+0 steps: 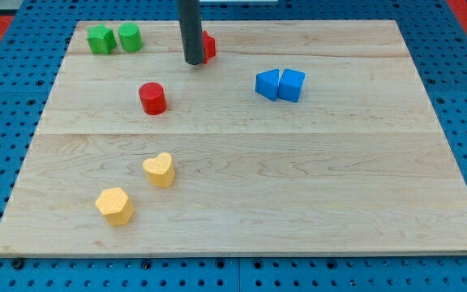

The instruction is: Move the red circle to the bottom right of the green circle

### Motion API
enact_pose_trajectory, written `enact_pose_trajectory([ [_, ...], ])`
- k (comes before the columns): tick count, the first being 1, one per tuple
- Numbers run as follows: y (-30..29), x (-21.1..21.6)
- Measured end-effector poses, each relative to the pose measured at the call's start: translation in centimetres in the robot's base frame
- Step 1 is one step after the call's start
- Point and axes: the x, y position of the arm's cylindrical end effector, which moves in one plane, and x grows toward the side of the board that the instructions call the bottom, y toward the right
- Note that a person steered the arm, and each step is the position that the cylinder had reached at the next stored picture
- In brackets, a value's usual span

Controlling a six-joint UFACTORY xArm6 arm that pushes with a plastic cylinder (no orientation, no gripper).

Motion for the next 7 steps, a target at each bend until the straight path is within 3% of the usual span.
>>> enact_pose_trajectory([
  [1,3.2,-3.3],
  [3,4.5,11.4],
  [4,0.3,14.9],
  [5,-4.6,13.4],
  [6,-4.6,9.9],
  [7,-5.3,13.8],
])
